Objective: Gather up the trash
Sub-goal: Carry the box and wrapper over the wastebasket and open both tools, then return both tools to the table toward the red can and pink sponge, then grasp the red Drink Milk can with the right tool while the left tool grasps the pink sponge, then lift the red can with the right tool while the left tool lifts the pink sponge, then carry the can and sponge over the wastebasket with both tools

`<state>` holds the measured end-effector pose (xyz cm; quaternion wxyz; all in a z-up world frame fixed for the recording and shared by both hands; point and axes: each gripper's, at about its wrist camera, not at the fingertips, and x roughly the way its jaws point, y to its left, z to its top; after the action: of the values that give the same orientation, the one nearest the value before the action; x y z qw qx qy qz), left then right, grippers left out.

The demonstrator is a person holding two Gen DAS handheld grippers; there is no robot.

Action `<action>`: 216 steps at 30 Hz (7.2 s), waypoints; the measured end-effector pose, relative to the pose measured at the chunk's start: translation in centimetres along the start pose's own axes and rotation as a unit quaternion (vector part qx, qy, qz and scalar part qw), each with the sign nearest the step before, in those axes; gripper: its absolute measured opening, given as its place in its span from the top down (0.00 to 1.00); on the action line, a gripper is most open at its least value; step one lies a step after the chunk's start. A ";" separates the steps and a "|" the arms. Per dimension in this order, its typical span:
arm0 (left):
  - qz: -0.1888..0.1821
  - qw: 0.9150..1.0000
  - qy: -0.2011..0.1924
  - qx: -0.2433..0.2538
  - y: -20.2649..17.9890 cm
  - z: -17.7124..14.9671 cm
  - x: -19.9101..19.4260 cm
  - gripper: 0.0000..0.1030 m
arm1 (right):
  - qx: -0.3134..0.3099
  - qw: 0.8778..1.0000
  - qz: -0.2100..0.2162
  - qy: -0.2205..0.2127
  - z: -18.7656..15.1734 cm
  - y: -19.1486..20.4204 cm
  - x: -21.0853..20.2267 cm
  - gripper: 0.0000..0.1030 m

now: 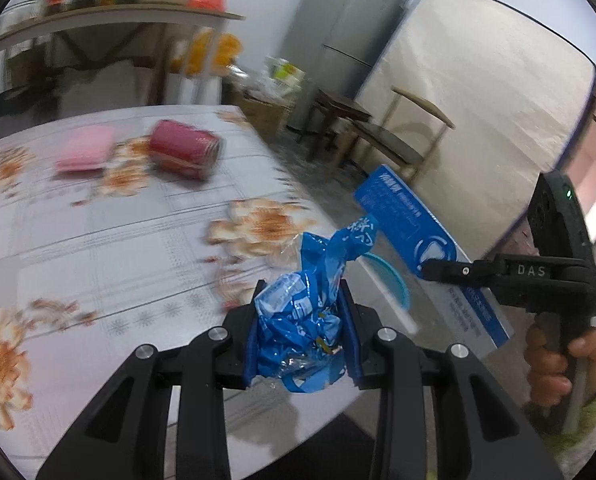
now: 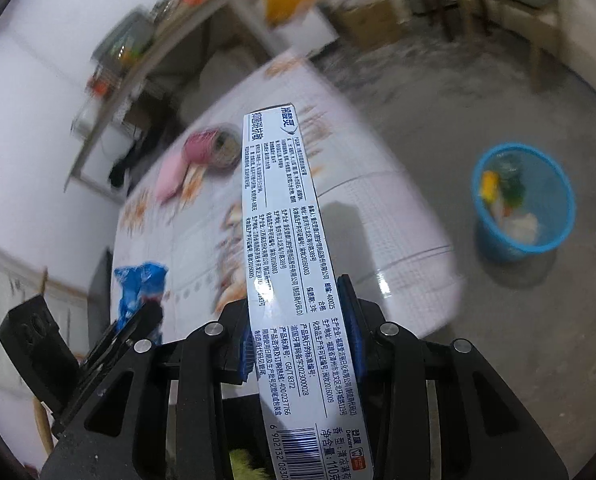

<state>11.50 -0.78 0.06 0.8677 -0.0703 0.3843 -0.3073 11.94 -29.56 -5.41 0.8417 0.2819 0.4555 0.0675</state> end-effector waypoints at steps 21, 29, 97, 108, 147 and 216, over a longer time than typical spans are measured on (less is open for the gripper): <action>-0.120 0.953 0.268 0.077 -17.9 6.9 26.4 0.69 | 0.352 0.934 0.044 -0.038 0.4 -26.0 1.9 0.67; -0.089 0.953 0.285 0.057 -20.4 9.3 37.1 0.40 | 0.411 0.910 0.040 -0.042 5.8 -33.1 6.7 0.36; 0.188 0.971 0.149 0.001 25.7 12.6 12.7 0.23 | -0.404 0.895 0.017 0.190 11.3 19.9 23.8 0.39; 0.137 0.984 0.113 0.008 15.3 0.4 5.3 0.23 | -0.406 0.908 0.010 0.106 1.3 14.5 14.7 0.28; 0.214 0.975 0.057 -0.010 10.8 -3.1 3.9 0.23 | -0.360 0.931 -0.047 -0.031 -0.9 14.3 12.2 0.38; -0.049 0.981 0.137 0.127 -13.2 9.7 17.4 0.23 | -0.017 0.980 -0.126 -0.153 6.0 -13.1 -4.1 0.40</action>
<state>21.02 -22.69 0.66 0.7927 0.0640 0.4531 -0.4027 12.57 -44.42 -6.85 0.9080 0.2151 0.3515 -0.0751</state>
